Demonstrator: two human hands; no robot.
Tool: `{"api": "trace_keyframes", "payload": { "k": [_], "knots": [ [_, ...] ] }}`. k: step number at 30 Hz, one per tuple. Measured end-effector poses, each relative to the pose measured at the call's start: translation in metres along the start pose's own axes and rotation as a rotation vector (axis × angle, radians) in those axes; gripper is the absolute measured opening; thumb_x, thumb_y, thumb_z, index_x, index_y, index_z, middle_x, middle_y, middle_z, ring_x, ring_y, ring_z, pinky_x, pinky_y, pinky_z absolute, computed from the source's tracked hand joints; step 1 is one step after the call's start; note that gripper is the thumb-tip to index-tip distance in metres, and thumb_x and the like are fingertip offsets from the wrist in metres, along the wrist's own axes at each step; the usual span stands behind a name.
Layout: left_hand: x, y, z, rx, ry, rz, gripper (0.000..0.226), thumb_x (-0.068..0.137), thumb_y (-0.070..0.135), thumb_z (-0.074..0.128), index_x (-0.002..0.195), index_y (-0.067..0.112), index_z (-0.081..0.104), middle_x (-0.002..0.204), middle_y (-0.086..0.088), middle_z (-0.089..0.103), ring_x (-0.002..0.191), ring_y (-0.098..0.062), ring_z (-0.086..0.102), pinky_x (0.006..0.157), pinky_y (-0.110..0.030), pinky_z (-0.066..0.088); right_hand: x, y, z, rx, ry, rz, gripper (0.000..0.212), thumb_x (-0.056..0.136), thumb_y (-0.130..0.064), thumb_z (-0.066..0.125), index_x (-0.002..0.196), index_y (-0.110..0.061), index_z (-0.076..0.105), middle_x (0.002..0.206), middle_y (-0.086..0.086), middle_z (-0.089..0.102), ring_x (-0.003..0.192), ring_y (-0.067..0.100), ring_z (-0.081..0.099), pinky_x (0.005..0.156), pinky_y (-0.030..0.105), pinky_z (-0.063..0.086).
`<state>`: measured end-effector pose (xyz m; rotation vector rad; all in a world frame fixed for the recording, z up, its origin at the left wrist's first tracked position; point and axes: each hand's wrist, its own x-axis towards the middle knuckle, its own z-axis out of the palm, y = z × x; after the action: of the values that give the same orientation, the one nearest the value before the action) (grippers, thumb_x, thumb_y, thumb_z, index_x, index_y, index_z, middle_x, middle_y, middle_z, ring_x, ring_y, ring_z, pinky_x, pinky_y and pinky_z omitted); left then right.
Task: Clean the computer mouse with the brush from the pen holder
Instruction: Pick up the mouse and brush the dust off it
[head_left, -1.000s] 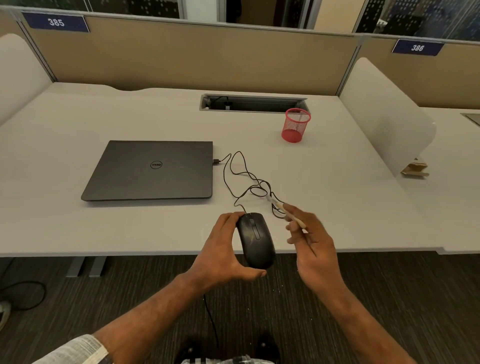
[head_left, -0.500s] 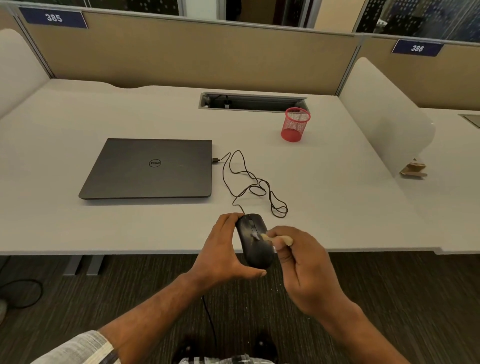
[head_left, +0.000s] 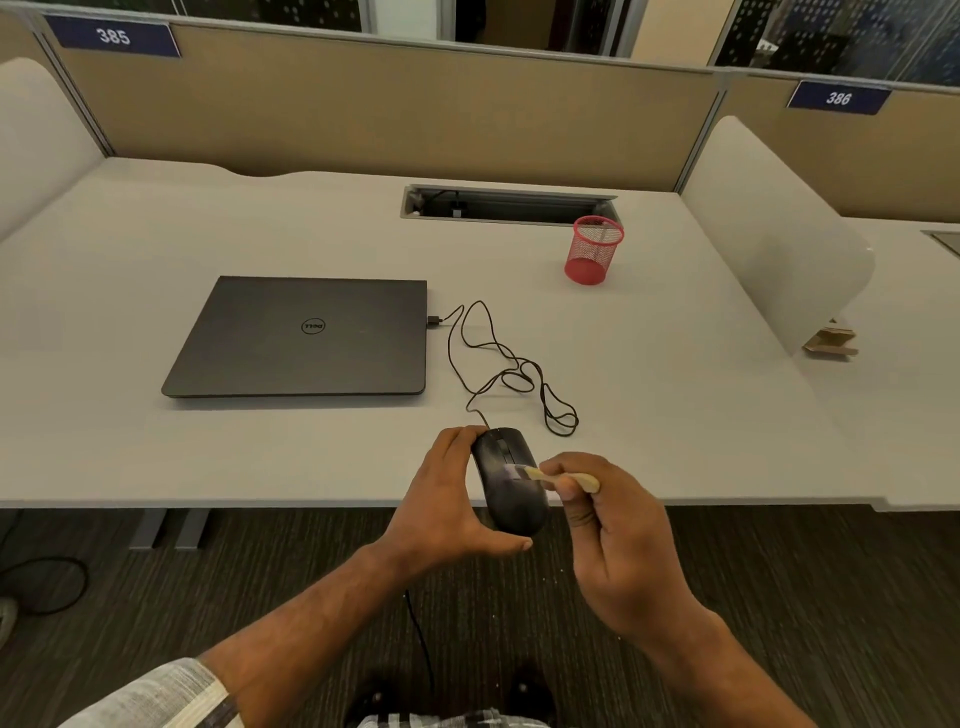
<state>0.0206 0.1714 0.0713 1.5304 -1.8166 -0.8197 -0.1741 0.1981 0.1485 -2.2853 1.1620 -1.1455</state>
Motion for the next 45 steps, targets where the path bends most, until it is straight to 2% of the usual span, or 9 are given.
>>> {"api": "trace_keyframes", "payload": {
  "k": [5,9,13,16,25,28,36,40,45],
  "knots": [
    [0.001,0.002,-0.001,-0.007,0.018,0.007,0.113,0.047,0.067,0.086,0.140,0.034,0.030,0.129,0.020,0.035,0.117,-0.001,0.041,0.096,-0.006,0.029,-0.005,-0.007,0.005,-0.040,-0.108,-0.014,0.032,0.104,-0.041,0.031,0.113,-0.024,0.056,0.099,-0.008,0.067,0.089,0.001,0.059,0.076,0.024,0.053],
    [0.001,0.004,-0.001,-0.015,0.023,0.010,0.114,0.047,0.069,0.081,0.142,0.029,0.032,0.129,0.017,0.036,0.118,-0.002,0.041,0.095,-0.004,0.029,-0.011,-0.011,0.010,-0.041,-0.193,-0.002,0.036,0.103,-0.043,0.030,0.112,-0.024,0.058,0.097,-0.009,0.068,0.087,0.002,0.060,0.076,0.026,0.054],
    [0.002,0.004,-0.002,-0.007,0.022,0.005,0.115,0.047,0.066,0.086,0.142,0.030,0.031,0.132,0.016,0.037,0.119,-0.004,0.041,0.100,-0.010,0.031,-0.007,-0.008,0.006,0.009,-0.078,-0.028,0.032,0.104,-0.040,0.033,0.116,-0.021,0.056,0.101,-0.004,0.069,0.091,0.006,0.063,0.076,0.031,0.055],
    [0.000,0.003,-0.002,-0.004,0.022,0.002,0.115,0.047,0.062,0.090,0.141,0.032,0.030,0.129,0.020,0.034,0.118,-0.001,0.040,0.095,-0.004,0.029,-0.002,-0.005,0.002,-0.008,0.010,-0.061,0.032,0.105,-0.037,0.034,0.117,-0.017,0.055,0.100,0.003,0.069,0.089,0.013,0.064,0.072,0.033,0.056],
    [-0.001,0.003,-0.002,-0.028,0.025,0.006,0.111,0.048,0.065,0.082,0.141,0.031,0.033,0.130,0.016,0.039,0.117,-0.003,0.044,0.098,-0.010,0.034,-0.007,-0.012,0.009,-0.099,-0.172,-0.044,0.033,0.104,-0.042,0.029,0.116,-0.024,0.054,0.099,-0.007,0.070,0.088,0.005,0.062,0.075,0.028,0.054],
    [-0.001,0.004,-0.001,-0.017,0.028,0.006,0.112,0.047,0.062,0.082,0.142,0.029,0.033,0.130,0.015,0.039,0.118,-0.003,0.043,0.099,-0.012,0.034,-0.006,-0.012,0.010,-0.092,-0.223,-0.015,0.035,0.103,-0.042,0.030,0.112,-0.023,0.058,0.096,-0.008,0.068,0.084,0.006,0.061,0.073,0.031,0.054],
    [-0.001,0.003,-0.002,-0.005,0.018,0.000,0.116,0.046,0.063,0.089,0.141,0.034,0.029,0.129,0.021,0.034,0.118,-0.001,0.040,0.093,-0.002,0.029,0.000,-0.007,0.004,-0.032,-0.037,-0.014,0.033,0.103,-0.034,0.038,0.118,-0.015,0.058,0.101,0.002,0.070,0.089,0.014,0.066,0.072,0.035,0.056],
    [-0.002,0.003,-0.002,-0.014,0.019,0.006,0.116,0.047,0.061,0.090,0.141,0.035,0.029,0.129,0.022,0.033,0.118,0.001,0.040,0.095,-0.002,0.029,-0.001,-0.009,0.006,-0.080,-0.082,0.008,0.032,0.101,-0.034,0.040,0.118,-0.016,0.060,0.101,-0.001,0.071,0.089,0.011,0.065,0.072,0.033,0.057],
    [-0.002,0.003,-0.001,-0.013,0.009,0.019,0.112,0.048,0.064,0.084,0.141,0.033,0.030,0.130,0.019,0.036,0.117,0.002,0.040,0.096,-0.004,0.029,-0.005,-0.016,0.012,-0.077,-0.170,-0.005,0.037,0.103,-0.043,0.029,0.113,-0.022,0.058,0.097,-0.007,0.070,0.087,0.004,0.061,0.075,0.023,0.053]
  ]
}}
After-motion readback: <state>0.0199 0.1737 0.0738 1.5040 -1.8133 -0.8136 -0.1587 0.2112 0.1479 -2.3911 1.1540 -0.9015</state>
